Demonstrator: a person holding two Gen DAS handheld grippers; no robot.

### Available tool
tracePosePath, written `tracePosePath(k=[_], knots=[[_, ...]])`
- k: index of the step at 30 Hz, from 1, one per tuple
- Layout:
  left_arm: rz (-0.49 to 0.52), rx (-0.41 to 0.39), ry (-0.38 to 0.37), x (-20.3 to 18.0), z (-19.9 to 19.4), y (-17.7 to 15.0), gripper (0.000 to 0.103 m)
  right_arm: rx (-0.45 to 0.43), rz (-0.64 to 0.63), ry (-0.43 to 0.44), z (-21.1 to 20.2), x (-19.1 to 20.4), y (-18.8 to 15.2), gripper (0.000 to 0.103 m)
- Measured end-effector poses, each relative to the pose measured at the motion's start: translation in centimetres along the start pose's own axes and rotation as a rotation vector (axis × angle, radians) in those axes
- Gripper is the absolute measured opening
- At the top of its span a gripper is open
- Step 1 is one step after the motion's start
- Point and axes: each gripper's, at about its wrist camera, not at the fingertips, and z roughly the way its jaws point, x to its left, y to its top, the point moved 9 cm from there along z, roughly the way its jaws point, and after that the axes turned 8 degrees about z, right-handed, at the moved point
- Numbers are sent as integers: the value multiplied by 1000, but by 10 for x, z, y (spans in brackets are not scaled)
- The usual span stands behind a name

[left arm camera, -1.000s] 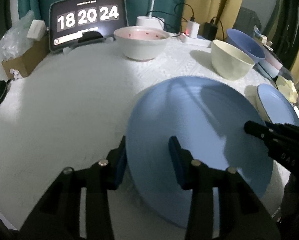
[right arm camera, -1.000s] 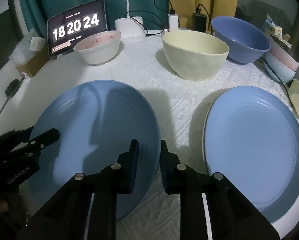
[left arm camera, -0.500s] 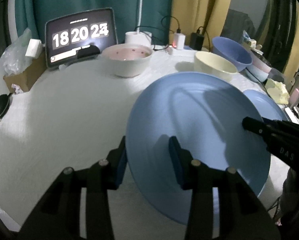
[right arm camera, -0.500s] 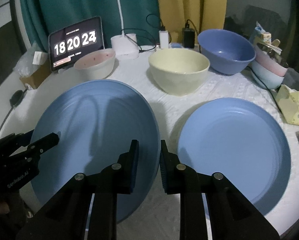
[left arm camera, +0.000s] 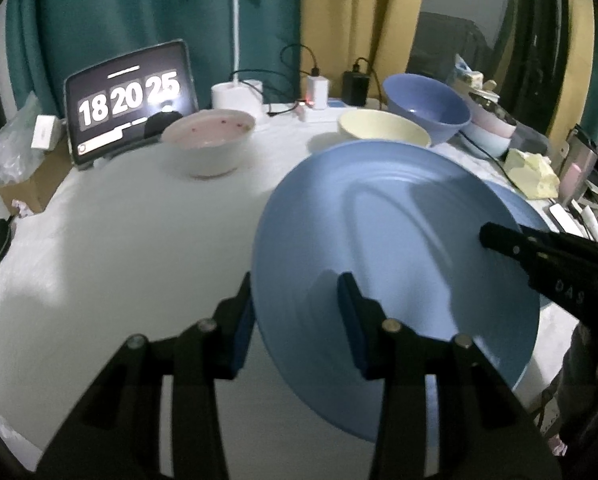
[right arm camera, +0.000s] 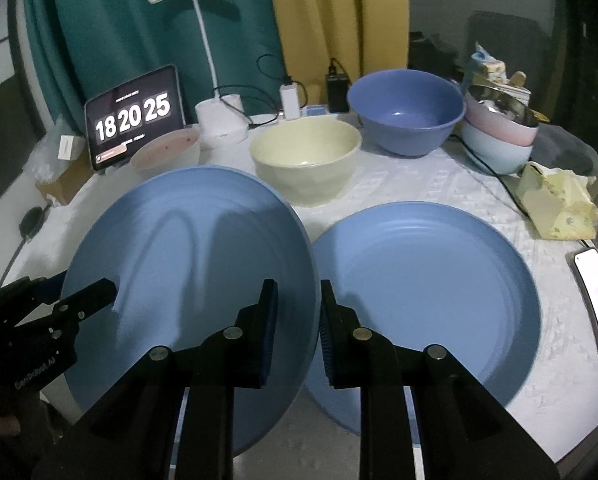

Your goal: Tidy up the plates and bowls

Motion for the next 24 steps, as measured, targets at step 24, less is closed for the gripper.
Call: tracePosePath(k=[24], knots=[[151, 27, -58, -104, 21, 31, 41, -52, 137, -39, -17, -106, 10, 21]])
